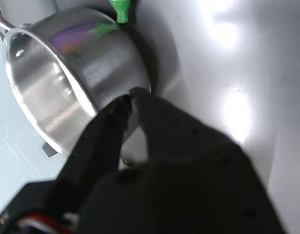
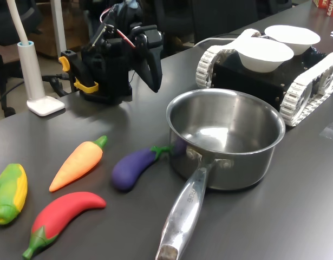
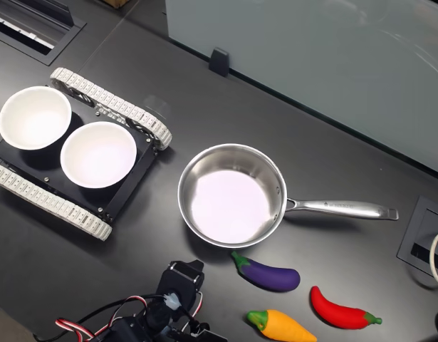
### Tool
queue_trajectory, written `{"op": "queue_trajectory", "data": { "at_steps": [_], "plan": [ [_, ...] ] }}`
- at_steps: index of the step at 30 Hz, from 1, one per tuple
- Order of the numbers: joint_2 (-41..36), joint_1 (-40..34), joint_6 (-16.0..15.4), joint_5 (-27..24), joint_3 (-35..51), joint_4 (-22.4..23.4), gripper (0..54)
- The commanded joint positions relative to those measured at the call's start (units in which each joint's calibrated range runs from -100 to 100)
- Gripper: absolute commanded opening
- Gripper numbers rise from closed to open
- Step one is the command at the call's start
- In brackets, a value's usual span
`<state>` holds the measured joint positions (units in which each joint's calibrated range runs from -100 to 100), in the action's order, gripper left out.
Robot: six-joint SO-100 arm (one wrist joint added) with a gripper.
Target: Pick up the chilli and place them in the pan
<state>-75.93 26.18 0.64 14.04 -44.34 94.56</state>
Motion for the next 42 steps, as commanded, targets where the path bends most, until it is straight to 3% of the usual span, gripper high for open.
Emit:
{"op": "queue_trajectory", "data": {
  "at_steps": [1, 11, 17, 42],
  "plan": [
    [1.7, 3.5, 0.9, 0.9, 5.3, -0.8, 0.2],
    [6.1, 11.9, 0.8, 2.0, 8.3, -4.1, 0.2],
    [8.7, 17.3, 0.7, 1.7, 9.9, -8.5, 0.2],
    [21.0, 25.7, 0.7, 2.1, 22.9, -15.2, 1.8]
  ]
}}
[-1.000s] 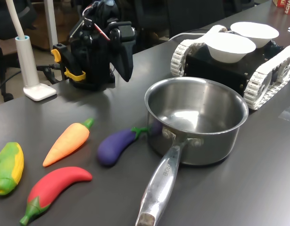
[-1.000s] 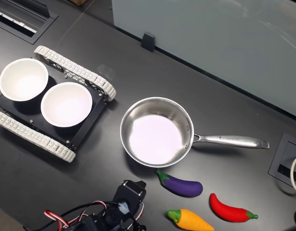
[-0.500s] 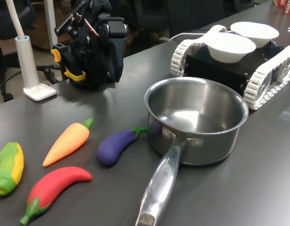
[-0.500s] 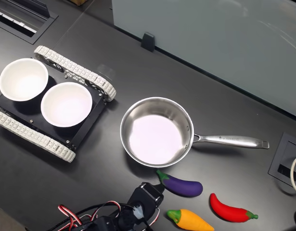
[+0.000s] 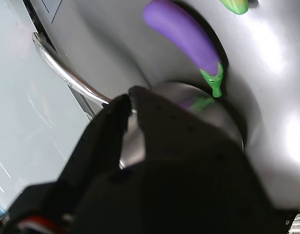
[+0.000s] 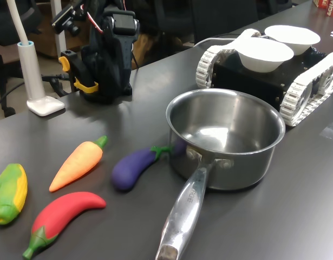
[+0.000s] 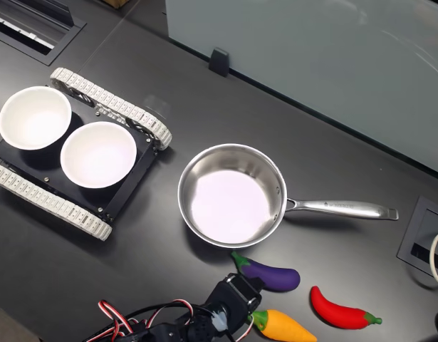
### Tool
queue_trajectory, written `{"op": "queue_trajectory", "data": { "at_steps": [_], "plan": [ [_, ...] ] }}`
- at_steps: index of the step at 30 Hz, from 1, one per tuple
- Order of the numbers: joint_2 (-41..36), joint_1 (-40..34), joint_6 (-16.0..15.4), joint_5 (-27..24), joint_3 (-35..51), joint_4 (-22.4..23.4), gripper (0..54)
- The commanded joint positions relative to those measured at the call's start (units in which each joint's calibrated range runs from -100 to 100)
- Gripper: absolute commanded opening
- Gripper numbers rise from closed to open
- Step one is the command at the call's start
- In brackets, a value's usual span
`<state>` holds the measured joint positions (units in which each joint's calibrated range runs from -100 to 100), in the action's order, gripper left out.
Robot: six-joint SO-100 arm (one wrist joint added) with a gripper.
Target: Pick up the chilli and place them in the pan
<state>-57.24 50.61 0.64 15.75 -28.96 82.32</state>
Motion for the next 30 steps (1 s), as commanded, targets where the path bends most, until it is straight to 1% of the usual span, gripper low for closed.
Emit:
{"op": "queue_trajectory", "data": {
  "at_steps": [1, 6, 15, 23, 30],
  "plan": [
    [3.1, 1.6, 0.7, 0.4, 8.3, -3.0, 1.8],
    [7.2, 2.6, 0.7, 0.3, 12.4, -3.2, 1.8],
    [10.8, 4.0, 0.7, 1.0, 15.7, -4.0, 2.7],
    [14.4, 5.8, 0.7, 2.0, 17.3, -6.5, 3.9],
    [19.0, 7.5, 0.7, 2.2, 21.3, -7.2, 9.3]
  ]
}}
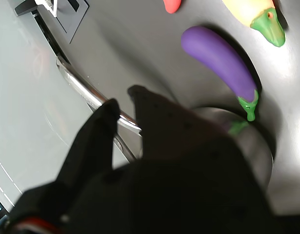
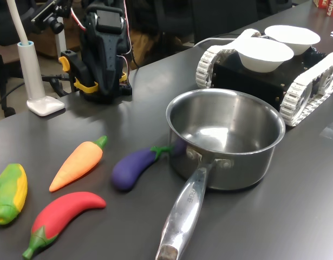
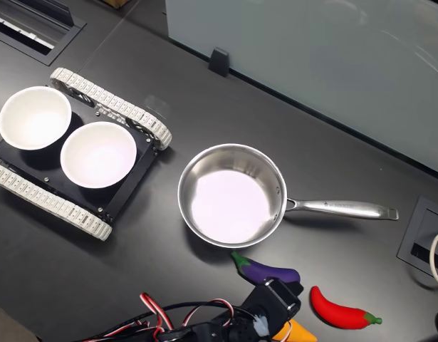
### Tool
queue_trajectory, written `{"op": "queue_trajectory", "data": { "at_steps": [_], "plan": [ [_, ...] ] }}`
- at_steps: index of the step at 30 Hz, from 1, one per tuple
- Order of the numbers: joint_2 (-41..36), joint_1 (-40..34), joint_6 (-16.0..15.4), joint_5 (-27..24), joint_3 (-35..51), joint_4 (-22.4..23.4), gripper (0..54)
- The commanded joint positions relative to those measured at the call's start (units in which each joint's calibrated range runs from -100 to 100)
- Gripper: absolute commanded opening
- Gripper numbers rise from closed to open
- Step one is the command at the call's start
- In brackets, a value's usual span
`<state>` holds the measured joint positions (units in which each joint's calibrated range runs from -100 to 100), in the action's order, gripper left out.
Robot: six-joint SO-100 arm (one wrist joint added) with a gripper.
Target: Pick up the chilli and place them in the pan
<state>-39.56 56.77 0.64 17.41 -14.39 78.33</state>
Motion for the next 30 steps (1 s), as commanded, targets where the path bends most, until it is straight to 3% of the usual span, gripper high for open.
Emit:
{"op": "queue_trajectory", "data": {
  "at_steps": [1, 21, 23, 30],
  "plan": [
    [2.0, 1.6, 0.7, 0.6, 7.3, -3.3, 10.3],
    [10.6, 5.7, 0.7, 4.9, 13.0, -4.7, 23.2],
    [11.3, 5.6, 0.8, 5.7, 13.3, -4.8, 26.5],
    [14.3, 6.3, 0.8, 6.7, 14.1, -6.6, 28.8]
  ]
}}
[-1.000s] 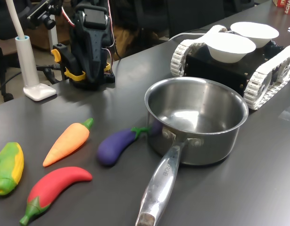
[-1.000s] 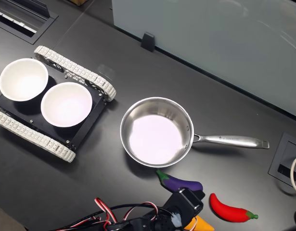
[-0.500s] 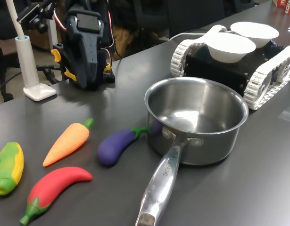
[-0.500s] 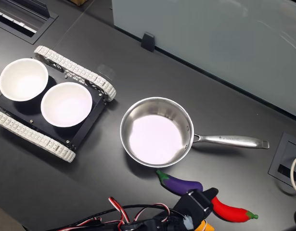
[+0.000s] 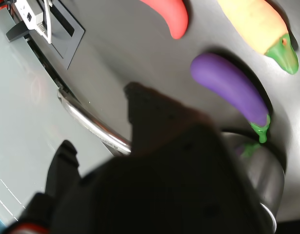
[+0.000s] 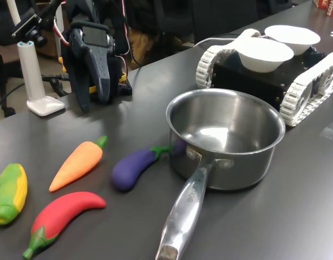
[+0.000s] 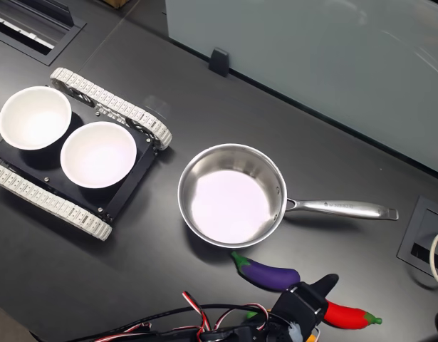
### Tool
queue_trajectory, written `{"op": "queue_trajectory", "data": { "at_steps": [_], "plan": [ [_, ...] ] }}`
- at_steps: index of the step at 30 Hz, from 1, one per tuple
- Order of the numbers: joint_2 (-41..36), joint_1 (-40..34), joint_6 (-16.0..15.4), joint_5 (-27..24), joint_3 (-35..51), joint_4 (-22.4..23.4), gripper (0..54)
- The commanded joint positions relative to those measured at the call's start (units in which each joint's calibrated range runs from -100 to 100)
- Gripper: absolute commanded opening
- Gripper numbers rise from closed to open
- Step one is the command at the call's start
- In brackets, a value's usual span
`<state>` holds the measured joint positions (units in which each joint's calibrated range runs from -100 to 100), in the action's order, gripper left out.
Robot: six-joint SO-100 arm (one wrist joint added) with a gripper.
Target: Pick up the chilli and place them in the pan
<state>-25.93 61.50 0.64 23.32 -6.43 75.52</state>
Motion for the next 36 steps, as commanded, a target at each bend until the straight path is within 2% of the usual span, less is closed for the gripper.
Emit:
{"op": "queue_trajectory", "data": {
  "at_steps": [1, 18, 28, 36],
  "plan": [
    [1.2, 1.8, 0.8, 1.1, 6.1, -4.2, 29.2],
    [8.9, 5.2, 0.8, 5.0, 8.8, -6.3, 31.0],
    [14.0, 7.2, 0.9, 7.0, 9.7, -9.0, 32.6],
    [18.8, 6.3, 2.6, 7.9, 10.6, -10.2, 33.4]
  ]
}}
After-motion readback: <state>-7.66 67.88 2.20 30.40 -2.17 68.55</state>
